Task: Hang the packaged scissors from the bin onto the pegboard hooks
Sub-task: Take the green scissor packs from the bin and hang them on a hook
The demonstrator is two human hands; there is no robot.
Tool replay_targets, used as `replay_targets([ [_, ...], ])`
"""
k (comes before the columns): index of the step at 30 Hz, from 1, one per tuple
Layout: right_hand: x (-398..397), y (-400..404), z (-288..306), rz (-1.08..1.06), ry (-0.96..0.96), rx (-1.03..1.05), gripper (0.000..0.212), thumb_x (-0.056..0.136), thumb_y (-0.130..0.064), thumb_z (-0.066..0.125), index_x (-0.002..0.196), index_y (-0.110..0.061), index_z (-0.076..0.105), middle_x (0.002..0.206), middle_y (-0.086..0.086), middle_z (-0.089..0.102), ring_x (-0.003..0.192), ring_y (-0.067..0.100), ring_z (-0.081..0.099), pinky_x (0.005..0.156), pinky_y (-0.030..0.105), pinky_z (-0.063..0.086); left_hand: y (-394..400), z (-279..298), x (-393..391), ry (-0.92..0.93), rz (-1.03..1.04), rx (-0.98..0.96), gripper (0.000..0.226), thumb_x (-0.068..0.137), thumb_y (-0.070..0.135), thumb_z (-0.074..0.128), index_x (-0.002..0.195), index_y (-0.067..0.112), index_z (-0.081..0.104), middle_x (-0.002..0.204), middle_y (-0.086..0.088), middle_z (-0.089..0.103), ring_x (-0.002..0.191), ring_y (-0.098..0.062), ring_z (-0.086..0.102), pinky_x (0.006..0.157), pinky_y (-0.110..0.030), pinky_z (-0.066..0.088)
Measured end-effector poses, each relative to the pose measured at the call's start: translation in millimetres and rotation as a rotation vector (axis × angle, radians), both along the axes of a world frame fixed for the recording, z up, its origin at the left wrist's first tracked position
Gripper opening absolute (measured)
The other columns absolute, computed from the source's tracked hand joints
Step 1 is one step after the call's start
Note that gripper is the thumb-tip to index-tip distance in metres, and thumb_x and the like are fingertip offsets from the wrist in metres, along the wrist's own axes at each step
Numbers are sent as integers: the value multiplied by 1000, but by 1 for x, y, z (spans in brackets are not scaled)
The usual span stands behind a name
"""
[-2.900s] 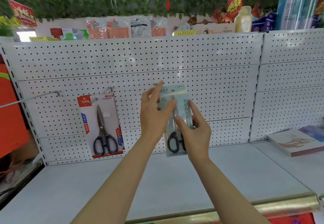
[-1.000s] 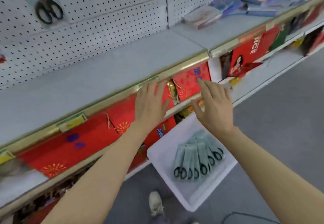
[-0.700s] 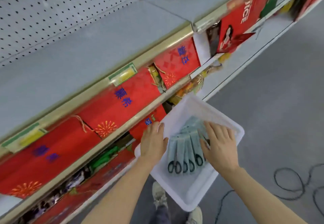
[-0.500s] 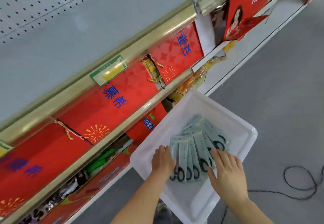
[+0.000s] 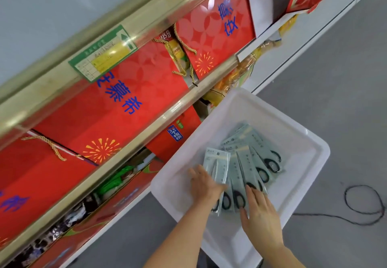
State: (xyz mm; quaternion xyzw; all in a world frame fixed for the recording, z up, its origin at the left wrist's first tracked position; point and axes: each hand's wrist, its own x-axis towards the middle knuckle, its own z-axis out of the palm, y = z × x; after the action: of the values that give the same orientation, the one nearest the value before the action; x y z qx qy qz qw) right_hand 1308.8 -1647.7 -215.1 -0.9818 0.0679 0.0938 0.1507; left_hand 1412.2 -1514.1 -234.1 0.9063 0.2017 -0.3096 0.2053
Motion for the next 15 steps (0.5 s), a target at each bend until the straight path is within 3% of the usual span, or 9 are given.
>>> replay_targets([
  [4,23,26,-11,-63,155,151,58,64,-13,85,116,-1,61,92,13,63,79,35,64,51,38,52,19,29,10,-32,-54,-37,88,60,56,80,124,15,36,118,-2,52,102,-24,62,75,-35,55],
  [6,39,41,-20,-121,194,177,55,70,-19,82,117,-2,59,97,16,62,87,38,62,62,42,53,32,44,10,-60,-26,-94,84,57,57,79,121,21,38,114,4,56,101,-20,63,73,-32,52],
  [9,56,58,-35,-151,261,50,80,55,-38,88,118,3,59,96,23,60,85,42,58,70,46,54,50,63,-1,-128,34,-219,87,51,60,79,123,29,39,114,14,60,102,-13,63,77,-31,52],
  [11,62,68,-36,-174,296,-38,91,62,-48,78,132,1,47,107,24,54,96,41,53,81,46,50,58,69,-11,-167,84,-313,90,48,61,78,126,35,40,115,19,61,104,-7,62,86,-33,54],
  [15,61,76,-43,-188,270,-112,85,76,-42,65,145,-8,28,115,21,50,105,37,49,89,42,45,70,74,-23,-208,215,-479,70,58,52,81,119,41,47,110,20,65,99,2,63,90,-32,54],
])
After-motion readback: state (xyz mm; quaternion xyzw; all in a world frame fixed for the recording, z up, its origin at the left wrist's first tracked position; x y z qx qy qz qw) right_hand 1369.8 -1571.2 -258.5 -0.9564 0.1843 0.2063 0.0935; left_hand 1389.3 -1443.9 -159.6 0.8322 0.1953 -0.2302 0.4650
